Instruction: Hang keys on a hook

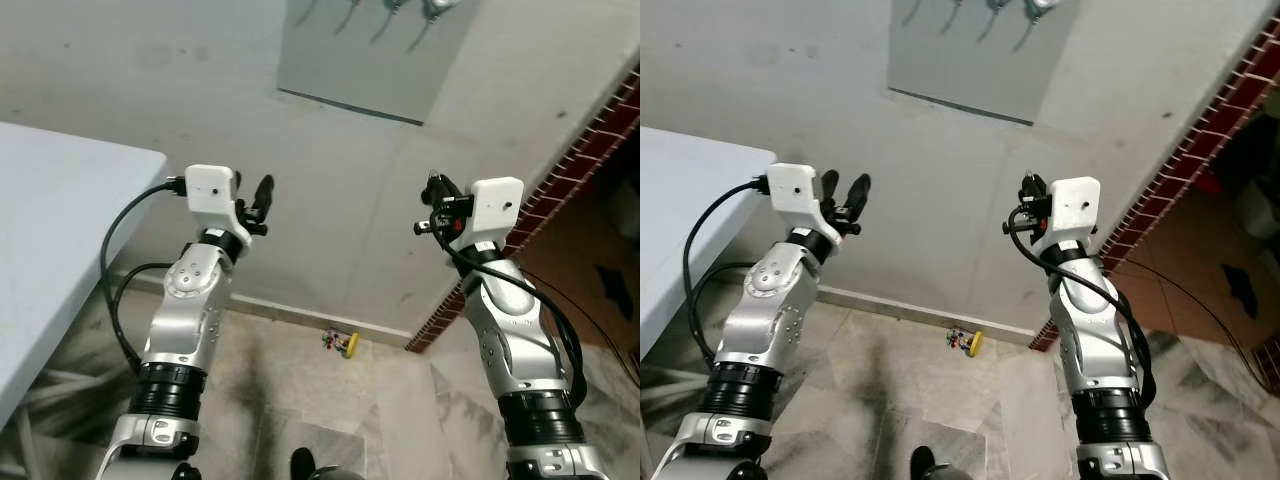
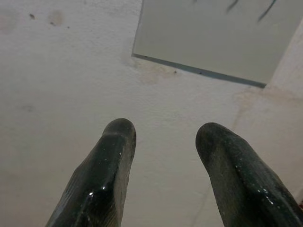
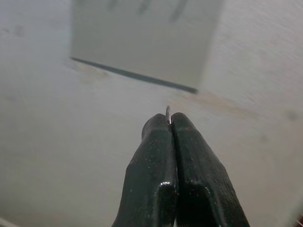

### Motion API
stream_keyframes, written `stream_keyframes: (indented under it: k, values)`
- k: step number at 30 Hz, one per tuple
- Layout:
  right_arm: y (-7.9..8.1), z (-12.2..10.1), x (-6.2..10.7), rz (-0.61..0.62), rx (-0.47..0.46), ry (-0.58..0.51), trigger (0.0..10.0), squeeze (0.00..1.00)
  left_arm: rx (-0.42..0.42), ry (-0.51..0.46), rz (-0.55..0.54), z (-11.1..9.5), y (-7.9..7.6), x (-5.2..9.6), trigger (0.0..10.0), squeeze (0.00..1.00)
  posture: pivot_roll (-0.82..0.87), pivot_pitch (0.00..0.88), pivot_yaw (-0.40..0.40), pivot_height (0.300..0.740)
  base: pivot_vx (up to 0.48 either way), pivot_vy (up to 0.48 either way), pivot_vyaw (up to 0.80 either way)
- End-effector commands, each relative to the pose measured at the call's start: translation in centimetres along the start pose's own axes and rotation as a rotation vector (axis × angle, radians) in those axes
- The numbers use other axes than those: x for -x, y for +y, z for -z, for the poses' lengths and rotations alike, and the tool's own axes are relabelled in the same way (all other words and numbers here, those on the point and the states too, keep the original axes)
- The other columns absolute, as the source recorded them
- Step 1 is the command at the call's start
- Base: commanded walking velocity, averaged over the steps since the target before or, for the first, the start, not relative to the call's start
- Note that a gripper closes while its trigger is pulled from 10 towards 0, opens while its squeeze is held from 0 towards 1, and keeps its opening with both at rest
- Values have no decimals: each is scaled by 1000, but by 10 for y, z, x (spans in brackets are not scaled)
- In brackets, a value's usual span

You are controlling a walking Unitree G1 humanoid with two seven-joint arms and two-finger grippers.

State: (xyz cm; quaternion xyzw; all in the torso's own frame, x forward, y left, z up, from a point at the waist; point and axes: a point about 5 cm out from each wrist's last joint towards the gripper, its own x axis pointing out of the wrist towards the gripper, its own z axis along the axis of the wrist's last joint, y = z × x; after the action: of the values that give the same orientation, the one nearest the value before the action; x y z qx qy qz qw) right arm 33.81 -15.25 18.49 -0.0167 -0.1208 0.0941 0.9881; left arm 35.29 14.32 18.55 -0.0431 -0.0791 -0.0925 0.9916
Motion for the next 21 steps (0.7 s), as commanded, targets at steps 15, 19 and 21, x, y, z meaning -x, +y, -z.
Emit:
stream_keyframes:
  k: [15,19,21]
  values:
    - [-8,-5,2,40,26,-20,10000,0,1,8,49,-4,-10,-1,10000,0,55,150,-89,740,139,0,-73]
    - [-8,-6,1,38,27,-20,10000,0,2,9,41,-4,-9,-1,10000,0,53,153,-90,740,345,0,0]
    - [-8,-6,1,38,27,-20,10000,0,3,10,39,-4,-9,-1,10000,0,53,153,-90,740,351,0,0]
